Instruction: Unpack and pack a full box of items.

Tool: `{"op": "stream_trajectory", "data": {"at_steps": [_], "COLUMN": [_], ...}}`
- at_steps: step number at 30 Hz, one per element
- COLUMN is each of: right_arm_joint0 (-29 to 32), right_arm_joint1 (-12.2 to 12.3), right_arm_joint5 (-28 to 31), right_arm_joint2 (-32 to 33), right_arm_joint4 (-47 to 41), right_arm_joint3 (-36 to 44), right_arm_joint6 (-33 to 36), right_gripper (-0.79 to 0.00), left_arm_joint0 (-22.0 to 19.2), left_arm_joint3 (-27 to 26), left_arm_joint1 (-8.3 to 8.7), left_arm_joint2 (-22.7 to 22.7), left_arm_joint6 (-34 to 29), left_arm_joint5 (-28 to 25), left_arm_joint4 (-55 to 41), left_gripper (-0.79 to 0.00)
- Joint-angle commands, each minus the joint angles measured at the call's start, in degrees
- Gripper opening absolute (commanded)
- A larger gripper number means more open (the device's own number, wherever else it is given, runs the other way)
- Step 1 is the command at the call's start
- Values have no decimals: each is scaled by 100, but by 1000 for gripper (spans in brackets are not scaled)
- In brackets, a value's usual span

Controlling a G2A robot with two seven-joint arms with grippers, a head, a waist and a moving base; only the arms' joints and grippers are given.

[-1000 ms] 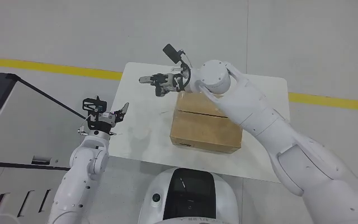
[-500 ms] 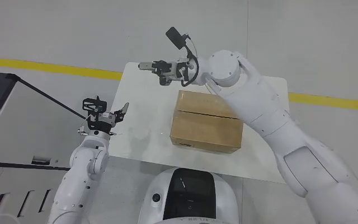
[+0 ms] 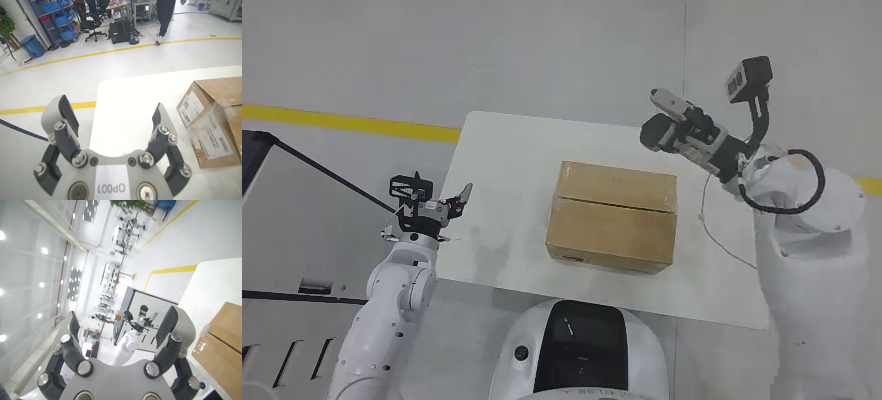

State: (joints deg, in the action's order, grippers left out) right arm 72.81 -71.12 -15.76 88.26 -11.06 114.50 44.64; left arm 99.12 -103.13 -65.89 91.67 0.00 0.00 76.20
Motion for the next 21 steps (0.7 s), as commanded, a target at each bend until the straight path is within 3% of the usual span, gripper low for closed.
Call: {"op": "stream_trajectory", "data": {"at_steps": [1,8,12,18,21], "right_arm_joint0": [638,695,764,1026,1102], "right_arm_joint1": [55,46,31,71,90], "right_arm_joint5": [-220,-215,-141,-211,-183], "right_arm_joint2": [307,272,316,769,840], "right_arm_joint4": [437,316,-47,-317,-351], "right_arm_joint3": [401,314,-9,-356,-369], "right_arm_joint6": [120,33,-316,-547,-568], "right_gripper": [0,0,0,0,0], "left_arm_joint0": [0,-32,-232,-577,-611], "left_arm_joint3": [0,-37,-130,-434,-684], "left_arm_joint1": [0,-6,-40,-118,-98], "left_arm_joint2": [0,-41,-113,-707,-925], "left_arm_joint6": [0,-21,-411,-1036,-1468], "left_arm_joint5": [0,-101,-77,-147,-677], "left_arm_joint4": [0,-78,-504,-924,-768], "left_gripper": [0,0,0,0,0]}}
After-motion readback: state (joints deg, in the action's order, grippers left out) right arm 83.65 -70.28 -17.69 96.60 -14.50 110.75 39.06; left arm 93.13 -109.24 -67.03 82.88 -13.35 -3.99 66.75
